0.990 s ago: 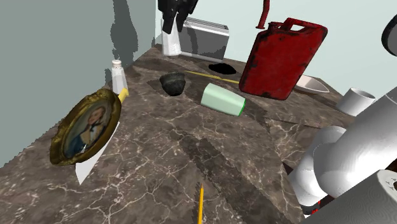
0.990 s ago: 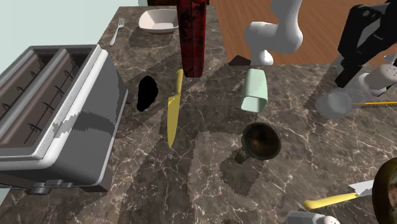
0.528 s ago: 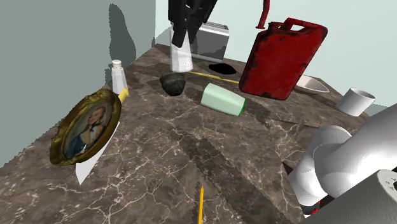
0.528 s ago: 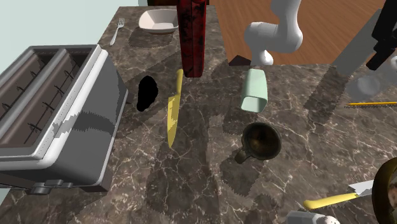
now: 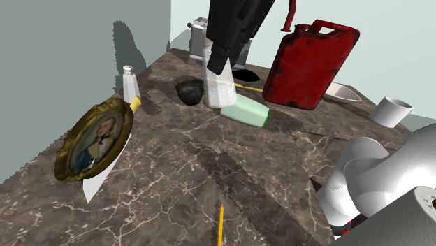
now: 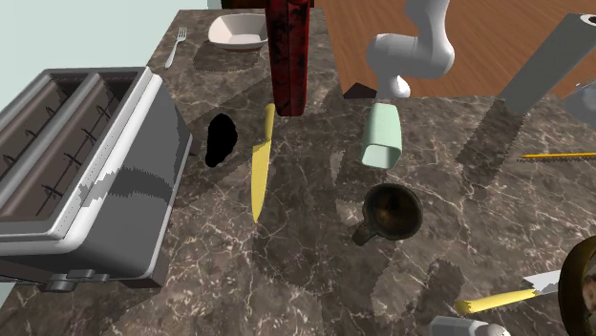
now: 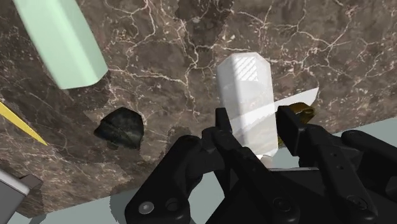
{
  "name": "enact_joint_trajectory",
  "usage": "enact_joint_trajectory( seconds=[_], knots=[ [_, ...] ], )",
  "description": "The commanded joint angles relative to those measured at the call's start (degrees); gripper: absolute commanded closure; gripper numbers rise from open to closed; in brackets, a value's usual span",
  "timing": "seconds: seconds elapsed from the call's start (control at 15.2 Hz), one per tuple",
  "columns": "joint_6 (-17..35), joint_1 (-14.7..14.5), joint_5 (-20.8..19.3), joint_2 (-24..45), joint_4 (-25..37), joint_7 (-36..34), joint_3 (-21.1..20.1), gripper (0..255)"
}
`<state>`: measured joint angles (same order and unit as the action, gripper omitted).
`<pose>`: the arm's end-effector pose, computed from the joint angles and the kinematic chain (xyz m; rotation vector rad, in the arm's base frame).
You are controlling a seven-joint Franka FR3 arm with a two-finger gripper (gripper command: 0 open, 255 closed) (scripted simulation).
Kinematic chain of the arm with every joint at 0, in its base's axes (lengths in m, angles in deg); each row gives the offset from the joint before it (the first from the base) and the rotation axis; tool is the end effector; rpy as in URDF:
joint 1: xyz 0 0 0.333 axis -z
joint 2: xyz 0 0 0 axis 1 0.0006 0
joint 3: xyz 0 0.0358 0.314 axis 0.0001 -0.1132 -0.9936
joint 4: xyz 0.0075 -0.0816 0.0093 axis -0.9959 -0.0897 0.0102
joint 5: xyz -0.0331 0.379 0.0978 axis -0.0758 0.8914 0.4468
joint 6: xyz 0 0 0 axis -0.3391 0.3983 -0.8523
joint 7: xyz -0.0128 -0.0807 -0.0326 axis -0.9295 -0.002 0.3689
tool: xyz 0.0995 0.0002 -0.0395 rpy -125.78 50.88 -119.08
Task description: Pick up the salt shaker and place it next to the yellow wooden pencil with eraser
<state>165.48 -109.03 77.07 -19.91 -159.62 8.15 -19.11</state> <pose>0.2573 0.3293 0.7172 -3.0796 -0.4757 -0.3382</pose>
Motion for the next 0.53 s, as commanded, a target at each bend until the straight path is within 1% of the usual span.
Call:
enact_joint_trajectory(
  seconds=[0.0,0.46],
  knots=[
    [-0.38,-0.78,0.80,-1.53,-1.04,-2.04,-1.34,255],
    [-3.33,-3.27,3.74,-5.03,-0.86,-10.31,-7.43,255]
  ],
)
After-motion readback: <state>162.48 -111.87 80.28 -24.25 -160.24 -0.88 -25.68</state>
